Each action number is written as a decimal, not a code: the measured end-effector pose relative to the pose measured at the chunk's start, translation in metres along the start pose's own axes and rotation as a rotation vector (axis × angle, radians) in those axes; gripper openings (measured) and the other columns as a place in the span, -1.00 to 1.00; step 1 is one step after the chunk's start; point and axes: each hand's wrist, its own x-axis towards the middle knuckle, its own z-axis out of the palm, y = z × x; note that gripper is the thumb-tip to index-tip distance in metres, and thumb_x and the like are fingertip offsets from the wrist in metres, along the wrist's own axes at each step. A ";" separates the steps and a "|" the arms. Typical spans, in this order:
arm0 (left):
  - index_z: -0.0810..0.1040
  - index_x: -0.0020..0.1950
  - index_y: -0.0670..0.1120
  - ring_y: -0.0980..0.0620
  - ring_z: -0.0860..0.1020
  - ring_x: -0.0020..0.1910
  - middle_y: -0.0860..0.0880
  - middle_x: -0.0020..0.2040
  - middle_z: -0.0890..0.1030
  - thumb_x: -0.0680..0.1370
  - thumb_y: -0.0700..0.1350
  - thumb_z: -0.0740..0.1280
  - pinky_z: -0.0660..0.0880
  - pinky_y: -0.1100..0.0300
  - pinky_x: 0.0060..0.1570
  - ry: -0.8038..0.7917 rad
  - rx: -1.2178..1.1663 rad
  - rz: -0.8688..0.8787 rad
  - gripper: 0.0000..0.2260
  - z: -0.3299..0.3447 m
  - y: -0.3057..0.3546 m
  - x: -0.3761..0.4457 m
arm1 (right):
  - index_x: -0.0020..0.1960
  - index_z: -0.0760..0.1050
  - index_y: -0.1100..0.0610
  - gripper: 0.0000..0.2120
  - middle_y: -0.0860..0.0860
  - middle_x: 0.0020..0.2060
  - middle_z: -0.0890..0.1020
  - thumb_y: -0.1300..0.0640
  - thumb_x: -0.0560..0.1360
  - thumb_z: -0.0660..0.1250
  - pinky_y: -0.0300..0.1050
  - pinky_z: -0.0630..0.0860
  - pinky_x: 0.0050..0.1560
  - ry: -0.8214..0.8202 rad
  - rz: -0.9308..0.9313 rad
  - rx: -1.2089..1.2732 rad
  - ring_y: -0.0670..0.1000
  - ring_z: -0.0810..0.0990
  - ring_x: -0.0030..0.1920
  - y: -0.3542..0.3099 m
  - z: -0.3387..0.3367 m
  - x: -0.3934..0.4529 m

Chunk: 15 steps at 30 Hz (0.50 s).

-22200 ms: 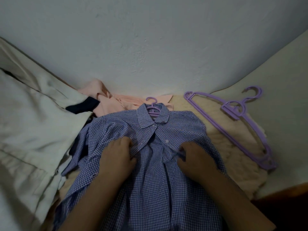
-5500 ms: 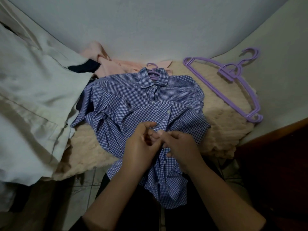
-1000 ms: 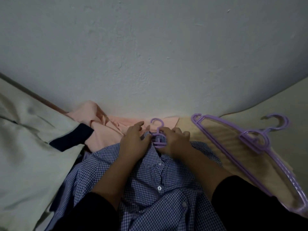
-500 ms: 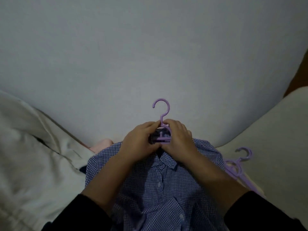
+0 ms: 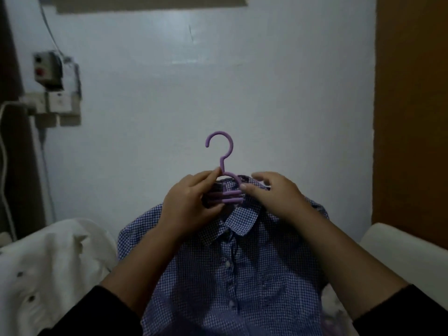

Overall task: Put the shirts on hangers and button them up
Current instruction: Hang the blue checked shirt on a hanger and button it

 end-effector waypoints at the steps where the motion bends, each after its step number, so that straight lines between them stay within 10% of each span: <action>1: 0.48 0.37 -0.09 -0.04 0.60 -0.04 -0.03 0.17 0.61 0.35 0.14 0.34 0.59 0.06 -0.13 0.018 0.008 -0.004 -0.37 -0.010 0.004 0.005 | 0.11 0.59 -0.04 -0.65 -0.02 0.05 0.65 -0.20 0.42 0.36 0.15 0.44 0.22 -0.016 0.005 0.025 0.04 0.58 0.10 -0.010 -0.007 0.001; 7: 0.44 0.40 -0.02 0.04 0.63 0.01 0.04 0.21 0.60 0.31 0.23 0.30 0.59 -0.04 -0.04 0.085 0.018 -0.142 -0.31 -0.050 0.013 0.021 | -0.07 0.64 0.04 -0.92 -0.11 -0.17 0.66 0.07 0.45 0.41 -0.41 0.49 -0.12 0.064 -0.124 0.377 -0.27 0.59 -0.17 -0.057 -0.042 -0.016; 11: 0.43 0.39 0.09 0.09 0.59 0.08 0.08 0.19 0.59 0.28 0.17 0.32 0.54 0.01 0.06 0.136 -0.048 -0.249 -0.33 -0.073 0.009 0.026 | 0.18 0.59 0.03 -0.72 -0.07 0.17 0.60 -0.05 0.54 0.26 -0.01 0.33 0.36 0.117 -0.027 0.223 -0.04 0.52 0.22 -0.048 -0.059 -0.012; 15: 0.43 0.37 0.12 0.08 0.53 0.14 0.08 0.22 0.54 0.32 -0.06 0.51 0.41 0.05 0.14 0.130 -0.064 -0.336 -0.37 -0.093 -0.002 0.030 | 0.14 0.59 0.17 -0.78 0.09 0.11 0.63 0.16 0.56 0.27 -0.10 0.50 0.11 0.083 0.203 0.444 0.03 0.60 0.06 -0.032 -0.075 -0.012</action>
